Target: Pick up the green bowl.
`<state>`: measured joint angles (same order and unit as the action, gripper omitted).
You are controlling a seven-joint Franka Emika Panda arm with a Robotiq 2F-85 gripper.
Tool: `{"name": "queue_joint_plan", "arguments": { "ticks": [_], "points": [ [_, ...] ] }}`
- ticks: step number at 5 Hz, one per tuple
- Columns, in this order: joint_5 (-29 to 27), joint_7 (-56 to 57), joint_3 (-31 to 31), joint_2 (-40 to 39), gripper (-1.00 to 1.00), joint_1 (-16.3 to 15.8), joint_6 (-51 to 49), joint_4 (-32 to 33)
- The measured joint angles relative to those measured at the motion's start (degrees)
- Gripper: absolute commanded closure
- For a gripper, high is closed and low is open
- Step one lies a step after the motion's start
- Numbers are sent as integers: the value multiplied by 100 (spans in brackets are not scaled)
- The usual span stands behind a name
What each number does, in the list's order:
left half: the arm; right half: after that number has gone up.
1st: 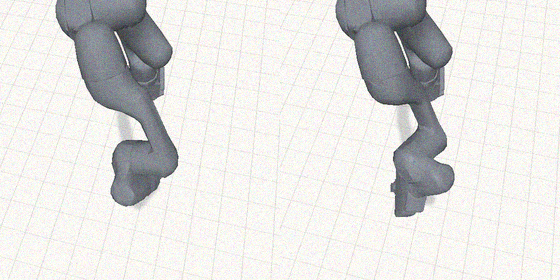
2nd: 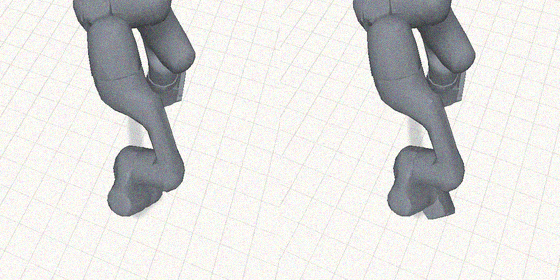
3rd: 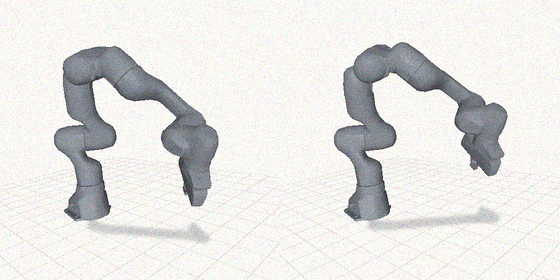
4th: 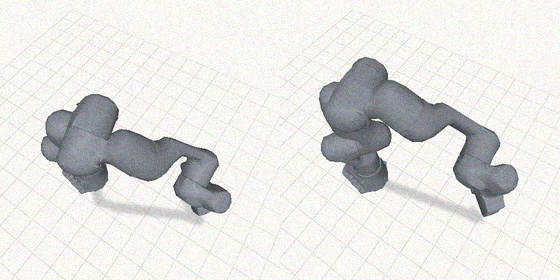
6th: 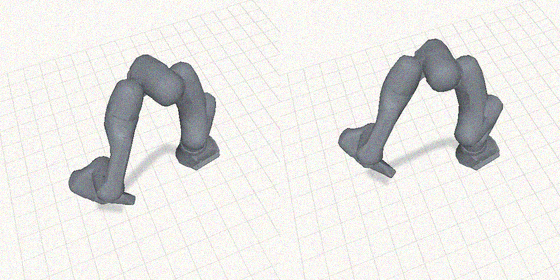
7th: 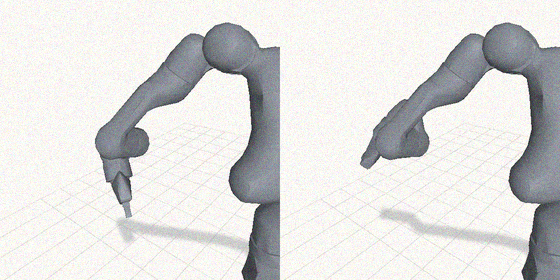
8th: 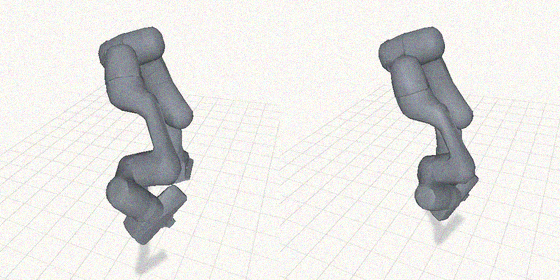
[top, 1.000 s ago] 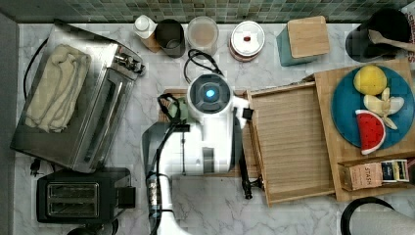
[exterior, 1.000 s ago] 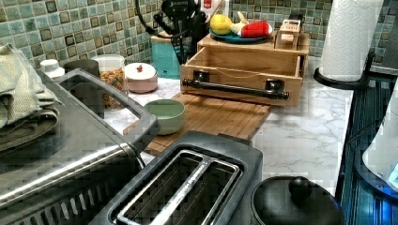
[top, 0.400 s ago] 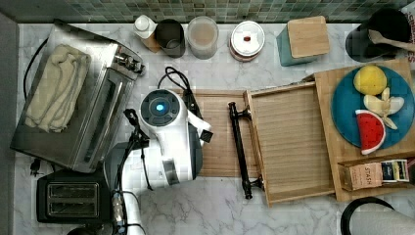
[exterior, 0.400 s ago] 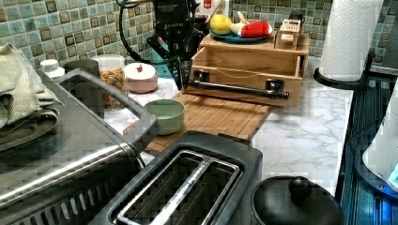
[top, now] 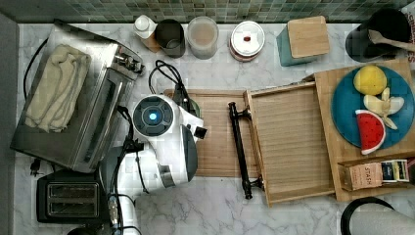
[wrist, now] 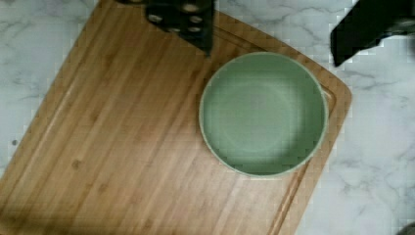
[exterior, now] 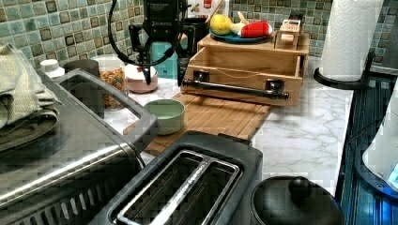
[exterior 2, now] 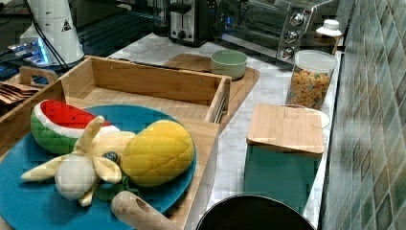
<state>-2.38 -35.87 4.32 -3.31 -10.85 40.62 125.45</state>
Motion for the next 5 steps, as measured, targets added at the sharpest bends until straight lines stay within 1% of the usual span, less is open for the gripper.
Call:
{"name": "queue_joint_plan", "arguments": {
  "ticks": [1, 2, 3, 5],
  "points": [
    [-37, 0, -75, 0, -100, 4, -3, 11],
    [-49, 25, -126, 7, -100, 100, -190, 34],
    [-145, 25, -134, -29, -100, 228, -123, 101],
    [-14, -98, -227, -133, -100, 292, 344, 291]
  ]
}}
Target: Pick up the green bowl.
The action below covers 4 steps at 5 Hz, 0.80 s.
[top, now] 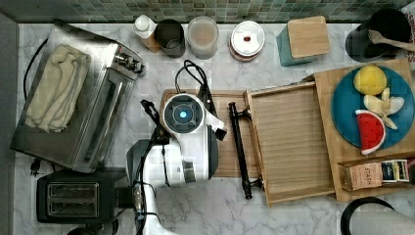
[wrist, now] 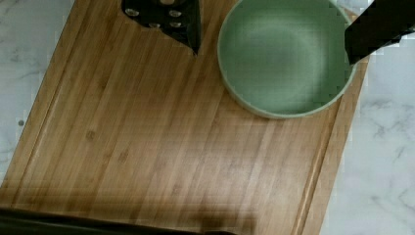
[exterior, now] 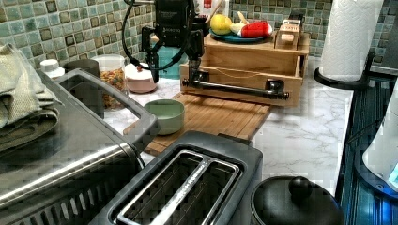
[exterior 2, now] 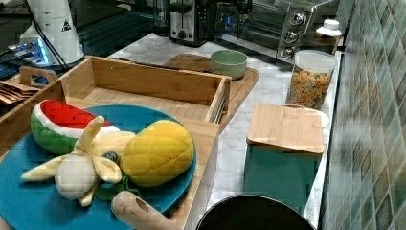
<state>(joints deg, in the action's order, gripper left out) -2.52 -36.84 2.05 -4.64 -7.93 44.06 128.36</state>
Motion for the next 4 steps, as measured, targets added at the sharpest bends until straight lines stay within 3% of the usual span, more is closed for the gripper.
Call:
{"name": "queue_joint_plan", "arguments": {
  "ticks": [2, 4],
  "points": [
    [3, 3, 25, -207, -100, -23, 64, 235],
    [-137, 11, 48, -433, -100, -10, 971, 627]
  ]
}}
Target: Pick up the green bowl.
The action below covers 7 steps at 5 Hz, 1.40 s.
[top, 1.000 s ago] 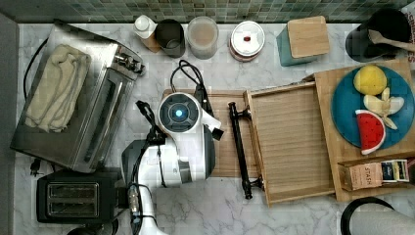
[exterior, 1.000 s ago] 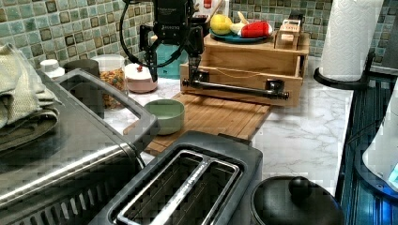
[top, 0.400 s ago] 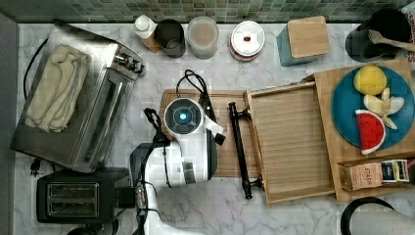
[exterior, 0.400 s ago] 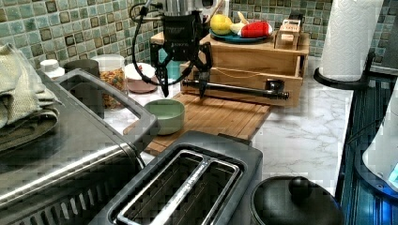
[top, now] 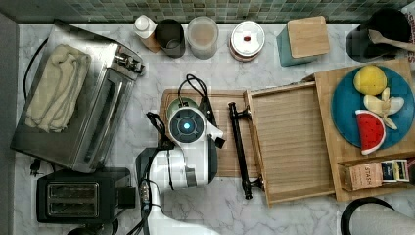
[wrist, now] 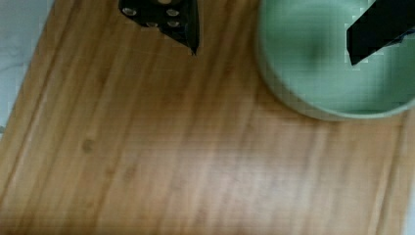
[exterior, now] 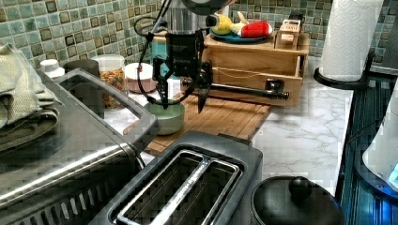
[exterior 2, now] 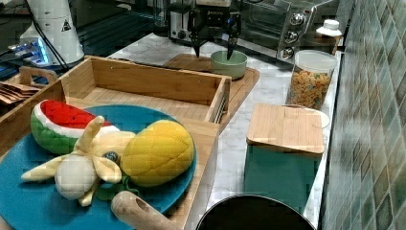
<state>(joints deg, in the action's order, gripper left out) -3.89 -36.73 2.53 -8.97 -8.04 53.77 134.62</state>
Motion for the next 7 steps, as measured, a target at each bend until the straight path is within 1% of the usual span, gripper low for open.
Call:
{"name": "queue_joint_plan", "arguments": {
  "ticks": [1, 2, 3, 5, 7],
  "points": [
    [-14, 0, 0, -117, -100, -10, 0, 67],
    [-14, 0, -5, -185, -100, -10, 229, 112],
    [-13, 0, 2, -258, 100, -10, 448, 112],
    [-13, 0, 54, -378, 100, -38, 380, 112],
    [-7, 6, 48, -360, 100, -52, 532, 11]
  ]
}}
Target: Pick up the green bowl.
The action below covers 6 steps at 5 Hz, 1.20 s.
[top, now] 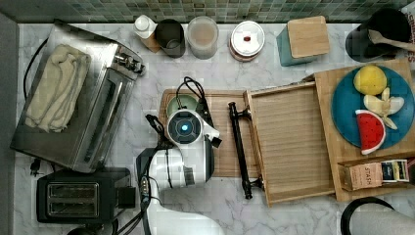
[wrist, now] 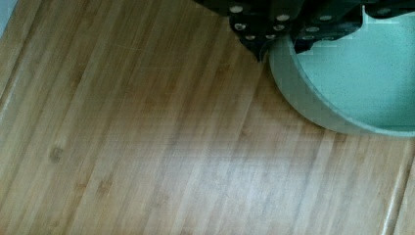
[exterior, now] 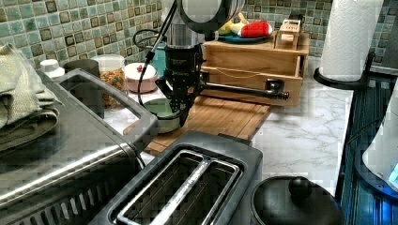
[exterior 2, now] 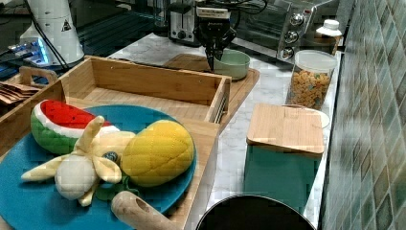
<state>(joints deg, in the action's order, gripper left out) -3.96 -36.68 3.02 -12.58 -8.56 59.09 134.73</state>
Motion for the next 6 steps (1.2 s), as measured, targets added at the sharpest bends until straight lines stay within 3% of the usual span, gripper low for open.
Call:
{"name": "queue_joint_plan", "arguments": {
  "ticks": [1, 2, 4, 6],
  "points": [
    [163, 0, 0, 1, 100, 0, 308, 56],
    [570, -6, -39, 68, 100, -45, -257, 34],
    [508, 8, -42, 805, 100, -50, -1614, 11],
    [489, 252, -347, 1701, 100, -28, -3065, -481]
  ]
}}
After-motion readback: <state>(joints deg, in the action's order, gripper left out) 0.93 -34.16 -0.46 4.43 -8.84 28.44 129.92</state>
